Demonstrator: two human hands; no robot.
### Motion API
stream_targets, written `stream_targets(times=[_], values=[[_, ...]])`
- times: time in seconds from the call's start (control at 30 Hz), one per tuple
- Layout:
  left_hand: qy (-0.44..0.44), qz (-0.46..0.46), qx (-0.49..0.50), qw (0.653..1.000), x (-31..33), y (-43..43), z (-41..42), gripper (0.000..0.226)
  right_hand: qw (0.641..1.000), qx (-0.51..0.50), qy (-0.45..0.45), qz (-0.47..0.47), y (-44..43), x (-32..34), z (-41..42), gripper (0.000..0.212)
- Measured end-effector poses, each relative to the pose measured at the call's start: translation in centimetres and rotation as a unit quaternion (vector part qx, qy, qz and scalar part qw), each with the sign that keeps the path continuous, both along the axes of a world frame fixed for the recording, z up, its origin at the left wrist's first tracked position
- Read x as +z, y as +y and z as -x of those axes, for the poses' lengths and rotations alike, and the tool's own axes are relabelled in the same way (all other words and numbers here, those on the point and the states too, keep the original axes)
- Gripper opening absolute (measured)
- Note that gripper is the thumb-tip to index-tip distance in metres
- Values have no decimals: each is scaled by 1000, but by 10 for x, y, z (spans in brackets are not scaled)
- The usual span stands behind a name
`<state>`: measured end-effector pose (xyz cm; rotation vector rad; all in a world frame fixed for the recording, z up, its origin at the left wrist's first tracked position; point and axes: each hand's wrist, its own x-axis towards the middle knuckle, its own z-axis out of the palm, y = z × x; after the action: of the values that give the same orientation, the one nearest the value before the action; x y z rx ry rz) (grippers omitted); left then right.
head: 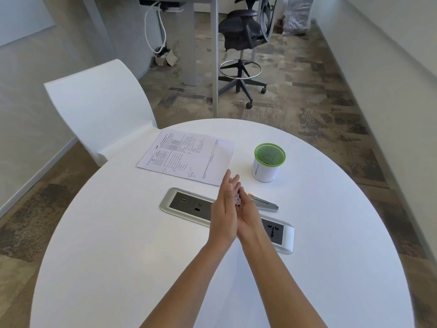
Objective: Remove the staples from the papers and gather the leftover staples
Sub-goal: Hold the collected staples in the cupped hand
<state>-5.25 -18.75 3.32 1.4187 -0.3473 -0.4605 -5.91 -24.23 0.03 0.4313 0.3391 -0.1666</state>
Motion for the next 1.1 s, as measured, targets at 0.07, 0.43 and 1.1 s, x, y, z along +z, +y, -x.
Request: stream_targets(times=[0.07, 0.43, 1.1], values=[[-22, -11, 20, 1000, 0, -1, -3, 38, 995, -5, 56, 80, -5, 3, -3, 38], [-156, -105, 93, 978, -10, -4, -23, 32, 968, 18, 219, 121, -27, 9, -15, 27], [-390, -493, -54, 776, -130, 57, -54, 65, 745, 12, 484, 459, -165, 60, -68, 38]])
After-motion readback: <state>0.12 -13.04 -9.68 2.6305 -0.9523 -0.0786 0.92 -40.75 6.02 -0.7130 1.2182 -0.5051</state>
